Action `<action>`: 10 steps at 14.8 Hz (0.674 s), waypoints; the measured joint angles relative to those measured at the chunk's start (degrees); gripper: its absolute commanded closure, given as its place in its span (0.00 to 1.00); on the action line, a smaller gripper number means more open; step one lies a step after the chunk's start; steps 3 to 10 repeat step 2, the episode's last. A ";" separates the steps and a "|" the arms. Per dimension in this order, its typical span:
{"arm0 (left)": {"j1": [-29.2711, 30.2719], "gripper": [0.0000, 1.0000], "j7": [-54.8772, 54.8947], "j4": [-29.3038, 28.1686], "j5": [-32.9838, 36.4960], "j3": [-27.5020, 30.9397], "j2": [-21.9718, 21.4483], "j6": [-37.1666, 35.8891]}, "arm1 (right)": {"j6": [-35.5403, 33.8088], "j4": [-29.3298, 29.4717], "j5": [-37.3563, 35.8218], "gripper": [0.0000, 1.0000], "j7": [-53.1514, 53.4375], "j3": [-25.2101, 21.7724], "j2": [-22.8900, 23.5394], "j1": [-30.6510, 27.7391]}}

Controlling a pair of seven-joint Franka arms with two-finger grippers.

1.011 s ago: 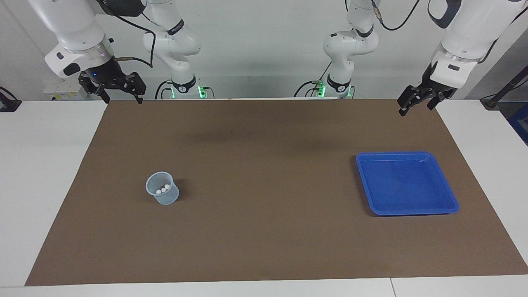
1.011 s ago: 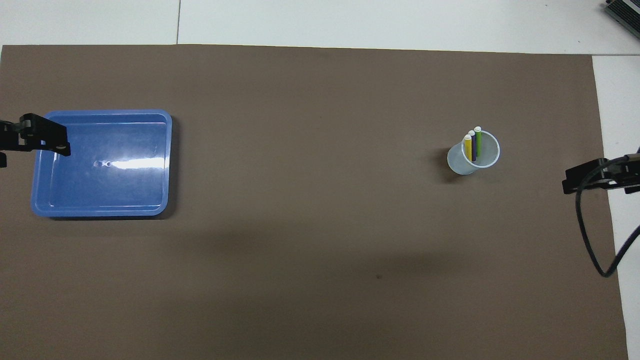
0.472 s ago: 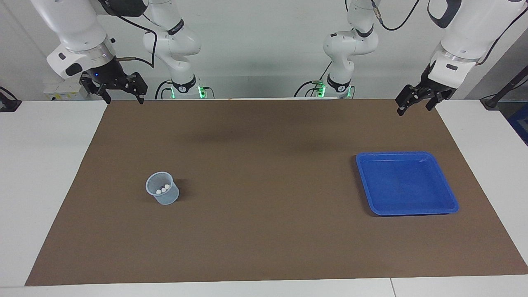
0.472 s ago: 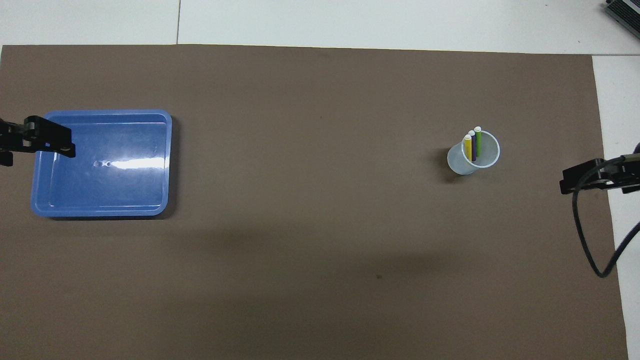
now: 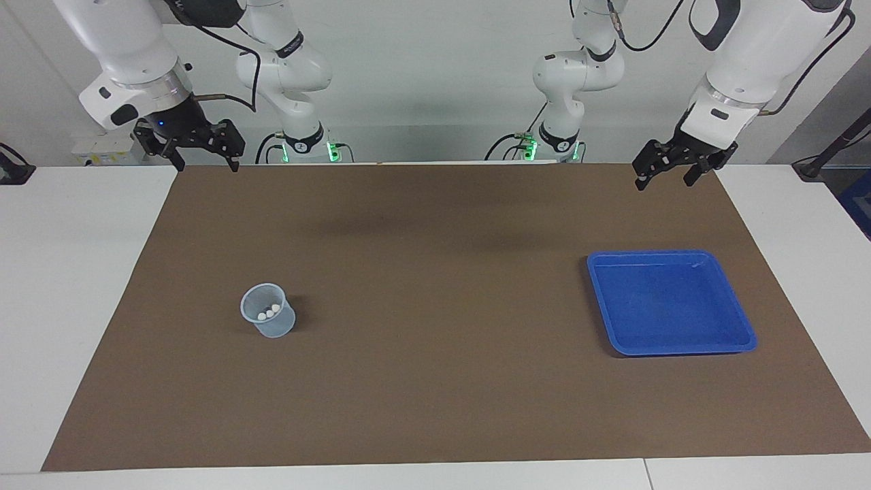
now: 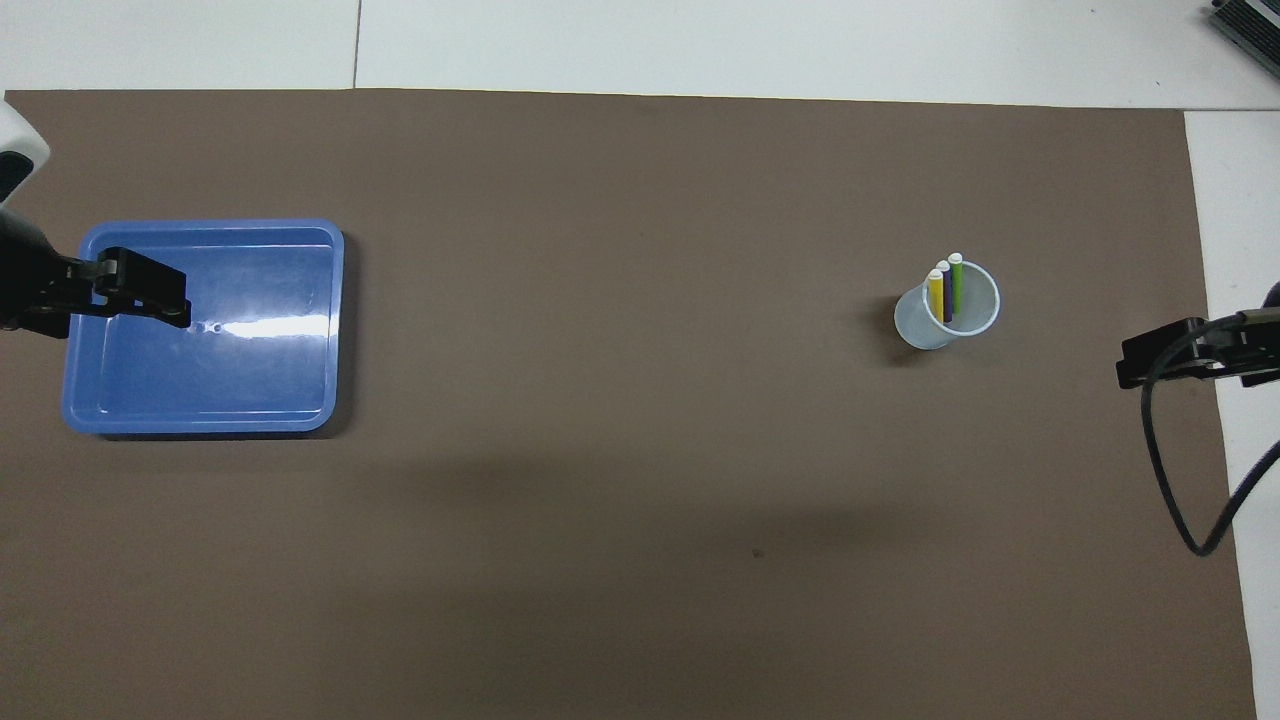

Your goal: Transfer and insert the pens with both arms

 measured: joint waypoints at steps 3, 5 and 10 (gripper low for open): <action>0.00 0.00 0.00 -0.04 -0.03 -0.04 -0.09 0.05 | 0.00 0.00 0.00 0.00 0.00 0.04 0.00 0.00; 0.00 0.00 0.00 -0.04 -0.03 -0.04 -0.09 0.05 | 0.00 0.00 0.00 0.00 0.00 0.04 0.00 0.00; 0.00 0.00 0.00 -0.04 -0.03 -0.04 -0.09 0.05 | 0.00 0.00 0.00 0.00 0.00 0.04 0.00 0.00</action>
